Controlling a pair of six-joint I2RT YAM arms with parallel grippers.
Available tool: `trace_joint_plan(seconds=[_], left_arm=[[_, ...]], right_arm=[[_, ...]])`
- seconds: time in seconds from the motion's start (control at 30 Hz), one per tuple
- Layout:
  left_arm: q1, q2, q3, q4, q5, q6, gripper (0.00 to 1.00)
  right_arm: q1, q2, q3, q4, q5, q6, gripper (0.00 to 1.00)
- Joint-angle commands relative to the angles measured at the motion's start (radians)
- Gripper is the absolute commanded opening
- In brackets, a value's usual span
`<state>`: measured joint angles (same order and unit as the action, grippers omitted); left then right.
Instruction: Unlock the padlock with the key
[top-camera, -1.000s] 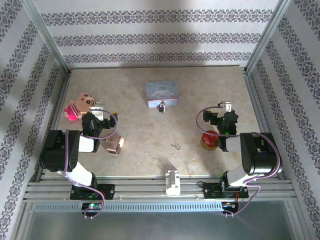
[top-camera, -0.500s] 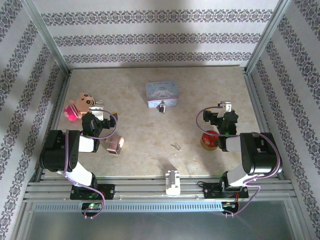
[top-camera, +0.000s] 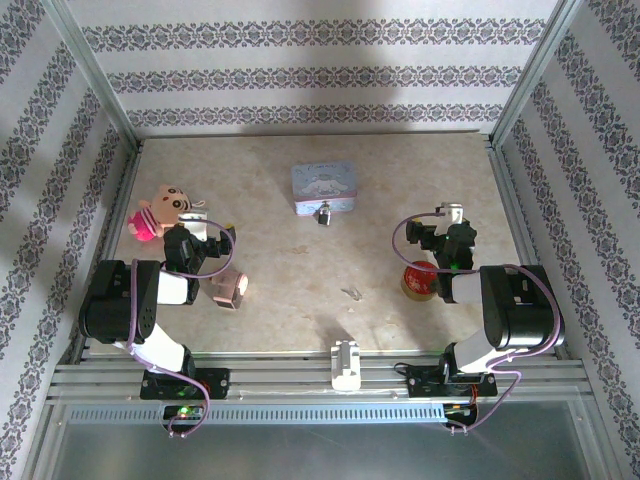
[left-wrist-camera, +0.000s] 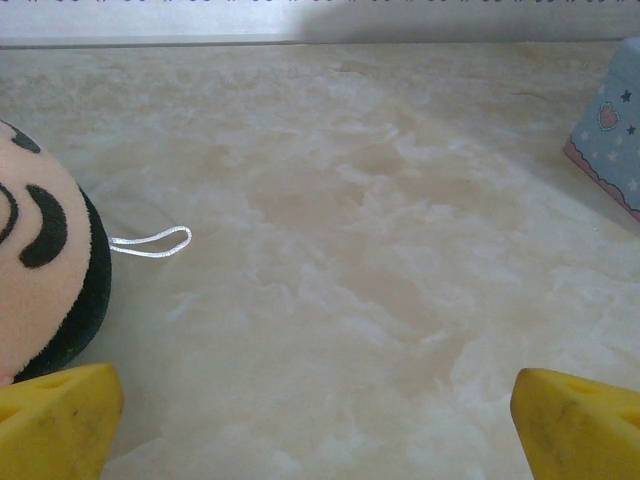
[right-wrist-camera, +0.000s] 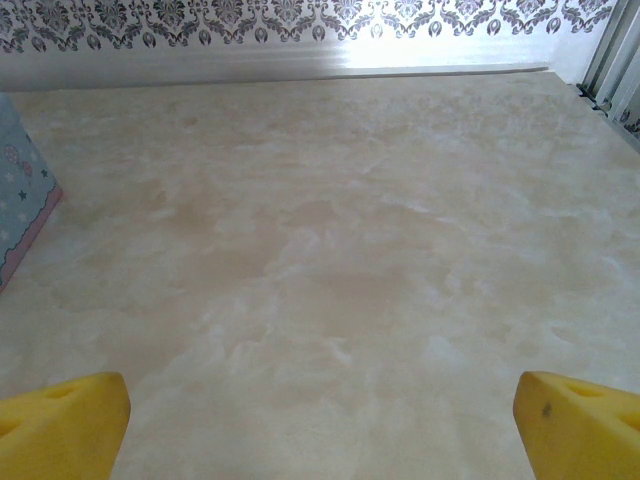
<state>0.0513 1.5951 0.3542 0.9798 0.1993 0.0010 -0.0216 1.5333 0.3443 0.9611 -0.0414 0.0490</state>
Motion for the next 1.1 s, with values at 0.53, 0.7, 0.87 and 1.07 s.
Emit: trace_joint_plan(seconds=[0.53,0.7,0.87,1.07], left_arm=[[-0.011,-0.003,0.028,-0.02,-0.014,0.007,0.99],[-0.011,-0.01,0.027,-0.021,-0.009,0.009,0.99],[-0.011,-0.091,0.044,-0.119,-0.056,-0.006,0.99],[-0.011,-0.208,0.045,-0.214,-0.131,-0.028,0.99]], right_arm=[[0.008,-0.01,0.031,-0.01,0.022,0.007,0.98],[0.008,-0.076,0.072,-0.143,0.051,0.017,0.98],[0.008,-0.181,0.148,-0.395,0.103,0.052,0.98],[0.01,-0.29,0.246,-0.7,0.163,0.171,0.98]])
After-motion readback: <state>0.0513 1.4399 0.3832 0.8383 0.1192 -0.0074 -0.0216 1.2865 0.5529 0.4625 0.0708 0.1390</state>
